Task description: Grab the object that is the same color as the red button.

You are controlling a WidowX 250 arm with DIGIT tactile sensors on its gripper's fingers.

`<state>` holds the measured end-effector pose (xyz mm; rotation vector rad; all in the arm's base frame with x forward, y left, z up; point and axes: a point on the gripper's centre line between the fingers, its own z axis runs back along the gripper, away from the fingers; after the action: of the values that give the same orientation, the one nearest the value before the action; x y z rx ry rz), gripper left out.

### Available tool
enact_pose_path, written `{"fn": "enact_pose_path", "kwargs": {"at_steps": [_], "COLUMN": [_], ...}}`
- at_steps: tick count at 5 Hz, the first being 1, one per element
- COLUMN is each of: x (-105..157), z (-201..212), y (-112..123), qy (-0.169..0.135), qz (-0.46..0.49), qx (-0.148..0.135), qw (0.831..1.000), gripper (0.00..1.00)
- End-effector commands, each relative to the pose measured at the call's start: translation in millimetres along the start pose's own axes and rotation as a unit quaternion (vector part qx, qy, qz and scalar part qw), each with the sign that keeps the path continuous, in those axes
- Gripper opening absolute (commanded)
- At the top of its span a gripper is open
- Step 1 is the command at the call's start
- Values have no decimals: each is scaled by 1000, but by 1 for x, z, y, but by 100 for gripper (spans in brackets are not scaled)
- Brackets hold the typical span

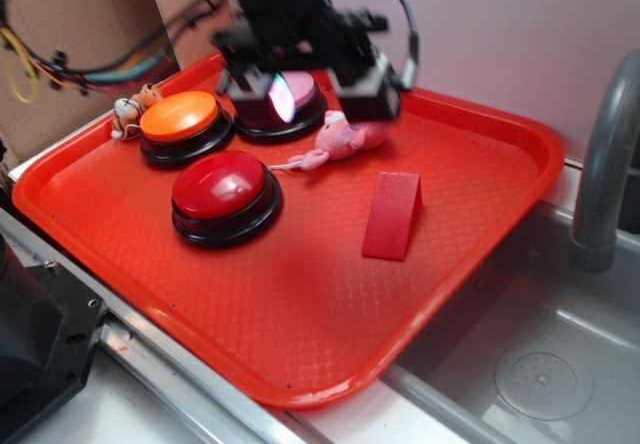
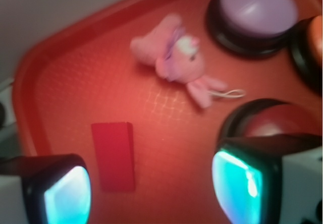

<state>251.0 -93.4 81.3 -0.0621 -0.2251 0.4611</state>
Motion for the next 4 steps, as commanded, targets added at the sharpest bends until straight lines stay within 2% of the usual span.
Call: {"fn": "enact_pose_path", "kwargs": {"at_steps": [1, 2, 3, 4], "x": [21, 32, 0, 2], "z": [-33, -49, -50, -53], "y": [-35, -40, -51, -46], "qy": [9, 16, 15, 10], "qz": [3, 3, -6, 4], "qx": [-21, -13, -5, -9], "qw": [1000, 1000, 1000, 1000], "gripper": [100, 100, 100, 25]}}
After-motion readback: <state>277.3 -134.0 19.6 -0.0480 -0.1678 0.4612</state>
